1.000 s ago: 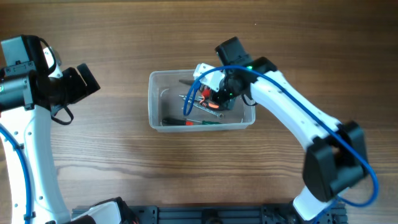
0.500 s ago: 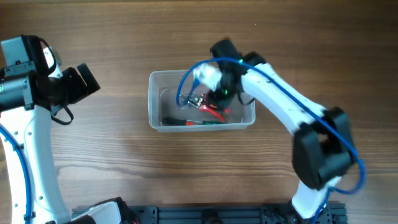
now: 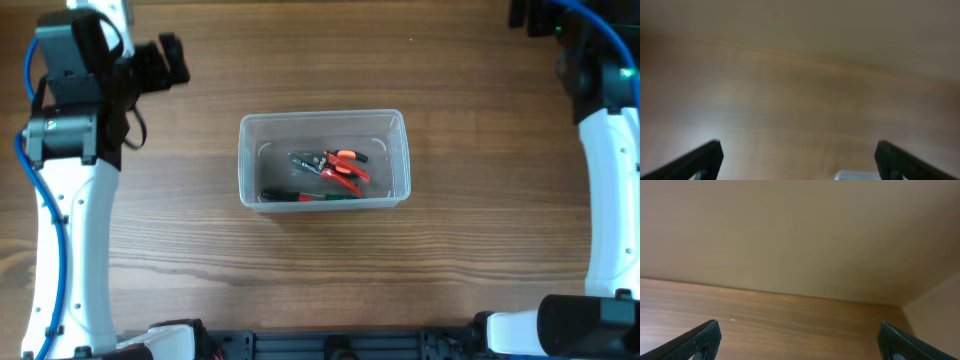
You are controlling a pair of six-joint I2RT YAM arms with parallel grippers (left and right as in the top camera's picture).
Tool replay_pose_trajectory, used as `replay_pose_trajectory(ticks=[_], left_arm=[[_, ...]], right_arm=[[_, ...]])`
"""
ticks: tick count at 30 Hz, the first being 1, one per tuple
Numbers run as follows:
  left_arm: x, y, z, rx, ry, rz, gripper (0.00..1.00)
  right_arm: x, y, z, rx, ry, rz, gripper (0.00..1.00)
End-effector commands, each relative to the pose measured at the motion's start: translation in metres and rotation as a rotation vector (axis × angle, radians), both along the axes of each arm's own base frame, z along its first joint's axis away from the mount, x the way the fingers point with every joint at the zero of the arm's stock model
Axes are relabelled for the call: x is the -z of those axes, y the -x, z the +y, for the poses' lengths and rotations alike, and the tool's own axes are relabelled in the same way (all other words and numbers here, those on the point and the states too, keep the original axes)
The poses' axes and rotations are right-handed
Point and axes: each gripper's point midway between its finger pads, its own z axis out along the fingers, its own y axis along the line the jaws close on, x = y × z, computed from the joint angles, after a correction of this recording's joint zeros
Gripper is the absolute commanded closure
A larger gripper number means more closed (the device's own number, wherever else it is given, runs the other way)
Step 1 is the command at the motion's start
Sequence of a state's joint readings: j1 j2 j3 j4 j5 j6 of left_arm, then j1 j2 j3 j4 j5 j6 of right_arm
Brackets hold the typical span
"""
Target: Pack container
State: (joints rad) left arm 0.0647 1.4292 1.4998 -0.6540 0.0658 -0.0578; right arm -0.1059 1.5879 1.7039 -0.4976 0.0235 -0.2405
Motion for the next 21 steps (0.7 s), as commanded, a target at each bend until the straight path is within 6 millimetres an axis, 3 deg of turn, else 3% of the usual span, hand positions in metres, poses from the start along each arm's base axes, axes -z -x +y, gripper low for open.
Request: replay_pose_trajectory(ticks=[1,4,7,10,12,16,19,21], left_arm=[[0.005,-0.008,-0.007,0.038,-0.03,0.002,0.0],[0.006,0.009,-0.009,0.048,-0.047,0.043,0.0],[-0.028,0.03,-0.02,0.057,-0.071,-0.042,0.0],[-0.053,0.063,-0.031,0.053,-0.109,-0.108,0.0],[-0.052,0.092,-0.035,0.053,-0.133,-0.112,0.0],[-0.013,0.138,-0.019,-0.01,-0.187,-0.053,0.0],[0.043,0.163,-0.016,-0.008,-0.193,0.001,0.0],[0.079,0.166,-0.011,-0.029,-0.209,0.006,0.0]], right_arm=[[-0.004,0.018,-0.022,0.054,-0.009,0.012,0.0],[-0.012,0.041,-0.023,0.065,-0.019,0.021,0.0],[-0.025,0.074,-0.017,0.058,-0.002,-0.025,0.0],[-0.018,0.11,-0.011,0.053,0.017,-0.047,0.0],[-0.009,0.14,-0.006,0.054,0.014,-0.085,0.0],[0.028,0.201,0.004,0.104,-0.123,-0.102,0.0],[0.075,0.243,0.008,0.123,-0.117,-0.08,0.0],[0.099,0.257,0.011,0.121,-0.113,-0.069,0.0]])
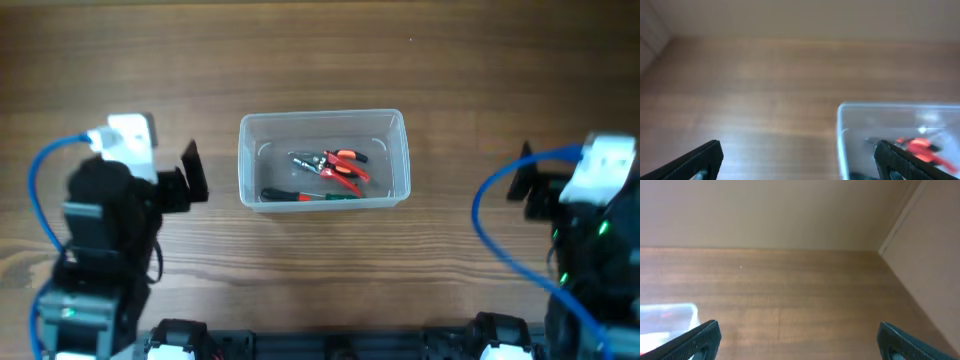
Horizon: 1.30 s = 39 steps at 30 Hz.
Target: Pack container
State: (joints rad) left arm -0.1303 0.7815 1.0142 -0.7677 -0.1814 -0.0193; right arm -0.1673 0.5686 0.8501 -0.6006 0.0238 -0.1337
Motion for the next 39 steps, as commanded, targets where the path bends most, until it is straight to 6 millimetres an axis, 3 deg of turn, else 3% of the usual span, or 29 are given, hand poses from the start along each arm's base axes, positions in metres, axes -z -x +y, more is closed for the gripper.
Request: replay_pose_trajectory(ticks=[1,5,11,27,30,35,39], left_arm=[[0.065,0.007,0.011,-0.046,-0.051,0.059,0.0],[0.12,0.007,0.021,-0.095,-0.098,0.113,0.0],[0.139,0.008,0.021,-0.091,-0.108,0.178,0.0],[0.164,0.007,0.021,-0.086,-0.128,0.284,0.0],[0.168,0.007,0.021,-0.086,-0.13,0.298,0.0],[0.173,0.007,0.021,-0.085,-0.134,0.32,0.0],[0.177,0.007,0.021,-0.084,-0.137,0.335,0.0]], right_arm=[[0.045,0.023,0.002,0.021,-0.03,0.041,0.0],[0.083,0.027,0.009,-0.013,-0.052,0.091,0.0],[0.108,0.034,0.01,-0.011,-0.069,0.188,0.0],[0.106,0.036,0.011,-0.014,-0.067,0.178,0.0],[0.094,0.044,0.014,-0.023,-0.054,0.109,0.0],[0.06,0.076,0.028,-0.077,-0.02,-0.106,0.0],[0.062,0.075,0.036,-0.128,-0.025,-0.092,0.0]])
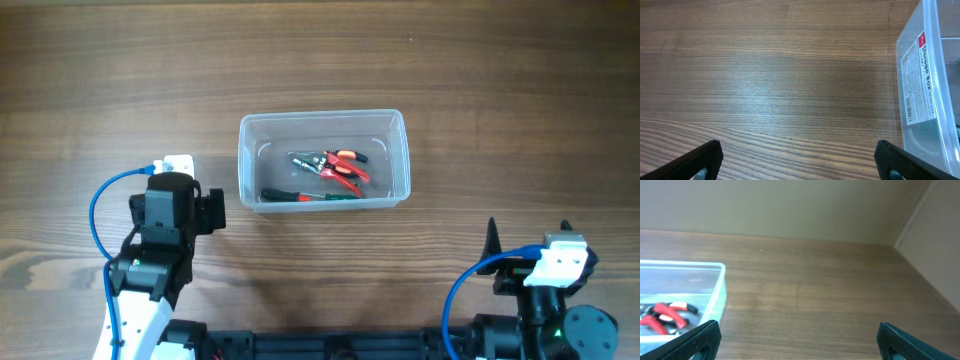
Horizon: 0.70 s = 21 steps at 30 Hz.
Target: Pack container
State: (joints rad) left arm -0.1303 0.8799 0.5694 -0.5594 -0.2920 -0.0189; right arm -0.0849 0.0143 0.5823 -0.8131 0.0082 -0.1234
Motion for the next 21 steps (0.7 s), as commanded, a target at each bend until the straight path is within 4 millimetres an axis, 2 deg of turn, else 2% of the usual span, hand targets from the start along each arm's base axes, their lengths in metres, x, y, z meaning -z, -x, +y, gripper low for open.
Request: replay_pose_trajectory(ticks=[1,3,5,9,10,11,13,14,21], left_arm=[[0.004,0.0,0.001,0.003,-0.022,0.017,0.0],[0.005,0.0,0.001,0.003,-0.022,0.021,0.0],[0.005,0.0,0.001,0.003,-0.022,0.021,0.0],[0.005,0.0,0.001,0.003,-0.022,0.021,0.0],[0.005,0.0,0.001,0.003,-0.022,0.021,0.0],[0.005,0.0,0.001,0.003,-0.022,0.021,0.0],[0.005,0.0,0.001,0.003,-0.022,0.021,0.0],[0.005,0.0,0.001,0.003,-0.022,0.021,0.0],[0.005,0.0,0.001,0.003,-0.022,0.021,0.0]], right_arm=[[-0.011,-0.008,0.008,-0.046,-0.008,-0.069,0.0],[-0.029,-0.026,0.01,-0.075,0.107,-0.2,0.0],[-0.029,-0.045,0.009,-0.073,0.198,-0.301,0.0],[-0.003,-0.065,0.008,-0.061,0.179,-0.379,0.0],[0.007,-0.069,0.01,-0.069,0.171,-0.374,0.0],[0.029,-0.074,0.012,-0.08,0.121,-0.337,0.0],[0.057,-0.079,0.017,-0.101,0.057,-0.279,0.0],[0.065,-0.079,0.019,-0.113,0.017,-0.244,0.0],[0.064,-0.078,0.026,-0.15,0.004,-0.249,0.0]])
